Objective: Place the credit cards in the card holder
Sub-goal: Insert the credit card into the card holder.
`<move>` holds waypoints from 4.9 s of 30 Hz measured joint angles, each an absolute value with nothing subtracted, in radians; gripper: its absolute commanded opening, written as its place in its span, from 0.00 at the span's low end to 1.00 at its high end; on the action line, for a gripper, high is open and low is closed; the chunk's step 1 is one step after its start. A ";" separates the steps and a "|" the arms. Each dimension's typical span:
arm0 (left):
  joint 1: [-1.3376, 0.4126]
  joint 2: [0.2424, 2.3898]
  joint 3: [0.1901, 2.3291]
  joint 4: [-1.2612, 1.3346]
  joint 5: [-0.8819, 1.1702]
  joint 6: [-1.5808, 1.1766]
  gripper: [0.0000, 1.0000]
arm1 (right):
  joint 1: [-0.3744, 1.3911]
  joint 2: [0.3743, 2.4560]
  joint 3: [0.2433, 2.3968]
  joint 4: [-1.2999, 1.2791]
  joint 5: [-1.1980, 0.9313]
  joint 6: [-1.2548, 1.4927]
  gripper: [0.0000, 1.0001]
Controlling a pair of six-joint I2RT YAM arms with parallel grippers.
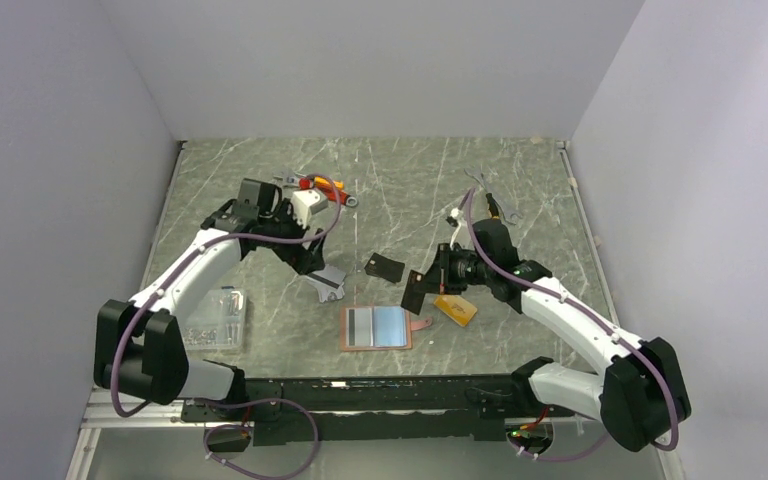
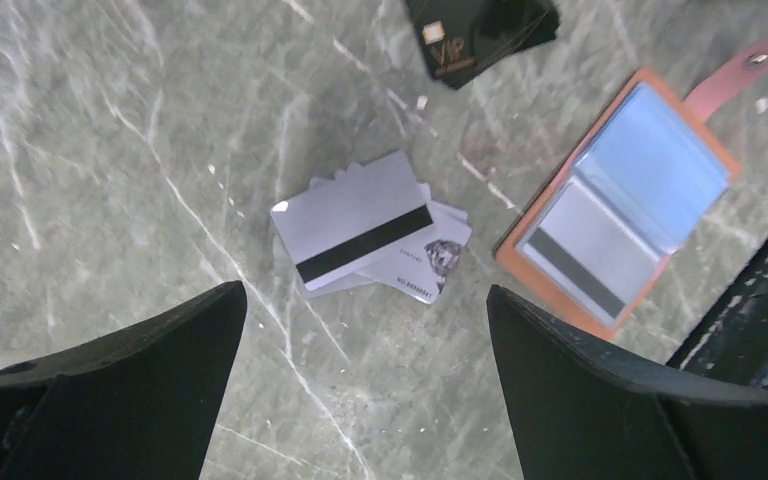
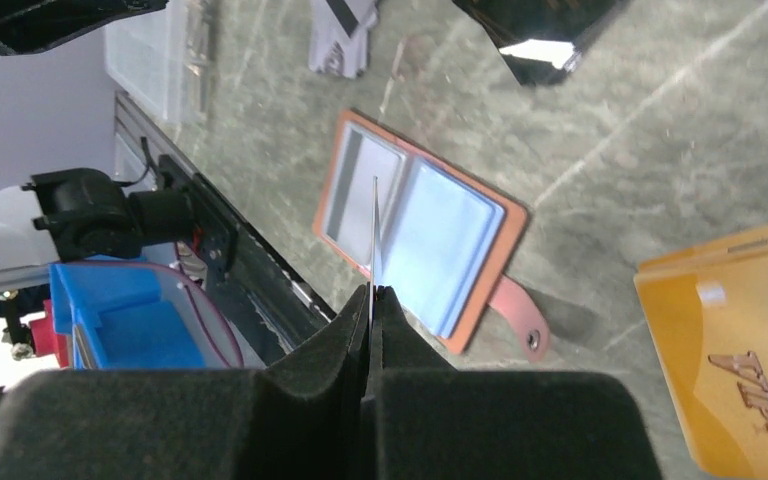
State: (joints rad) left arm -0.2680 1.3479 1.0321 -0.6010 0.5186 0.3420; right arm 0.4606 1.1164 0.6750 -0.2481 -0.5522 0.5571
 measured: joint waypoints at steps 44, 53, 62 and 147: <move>-0.741 1.406 0.738 -0.400 0.141 0.598 0.81 | 0.580 1.250 0.477 -0.081 -0.473 0.598 0.00; -0.768 1.406 0.725 -0.398 0.125 0.617 0.77 | 0.589 1.285 0.453 0.002 -0.477 0.633 0.00; -0.777 1.405 0.733 -0.416 0.123 0.622 0.76 | 0.591 1.330 0.449 0.049 -0.481 0.655 0.00; -0.855 1.415 0.909 -0.458 0.236 0.585 0.75 | 0.564 1.574 0.489 0.350 -0.768 0.775 0.00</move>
